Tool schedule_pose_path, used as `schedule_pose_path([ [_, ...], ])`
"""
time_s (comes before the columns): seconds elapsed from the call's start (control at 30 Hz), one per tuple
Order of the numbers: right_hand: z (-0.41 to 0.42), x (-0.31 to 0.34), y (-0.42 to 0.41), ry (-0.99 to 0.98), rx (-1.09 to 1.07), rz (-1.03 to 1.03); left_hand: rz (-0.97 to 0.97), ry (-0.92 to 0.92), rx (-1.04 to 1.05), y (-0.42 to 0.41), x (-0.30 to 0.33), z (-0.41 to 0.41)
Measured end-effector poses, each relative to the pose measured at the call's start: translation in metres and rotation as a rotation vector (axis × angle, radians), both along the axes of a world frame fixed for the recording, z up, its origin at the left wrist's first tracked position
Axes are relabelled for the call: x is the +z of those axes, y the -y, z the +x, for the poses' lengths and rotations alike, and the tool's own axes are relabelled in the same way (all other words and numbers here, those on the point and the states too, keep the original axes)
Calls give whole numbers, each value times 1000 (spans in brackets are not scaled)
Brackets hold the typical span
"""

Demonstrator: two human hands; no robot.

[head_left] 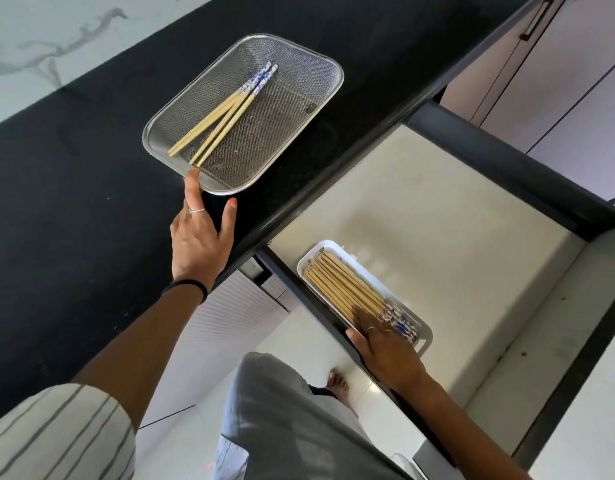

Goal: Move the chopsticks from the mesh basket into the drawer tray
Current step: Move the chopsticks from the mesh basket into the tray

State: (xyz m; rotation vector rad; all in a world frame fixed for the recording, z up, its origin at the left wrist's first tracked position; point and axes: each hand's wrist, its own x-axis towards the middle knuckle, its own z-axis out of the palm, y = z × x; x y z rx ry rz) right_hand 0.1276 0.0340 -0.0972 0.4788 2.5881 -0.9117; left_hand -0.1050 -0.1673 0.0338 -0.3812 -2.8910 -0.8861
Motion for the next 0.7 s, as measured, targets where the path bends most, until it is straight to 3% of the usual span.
schedule_pose_path([
  [0.2, -7, 9, -4, -72, -40, 13, -25, -2, 6, 0, -1, 0],
  [0.43, -11, 10, -1, 41, -41, 58, -16, -32, -9, 0, -3, -2],
  [0.7, -51, 48, -6, -168, -80, -80, -20, -26, -13, -1, -3, 0],
])
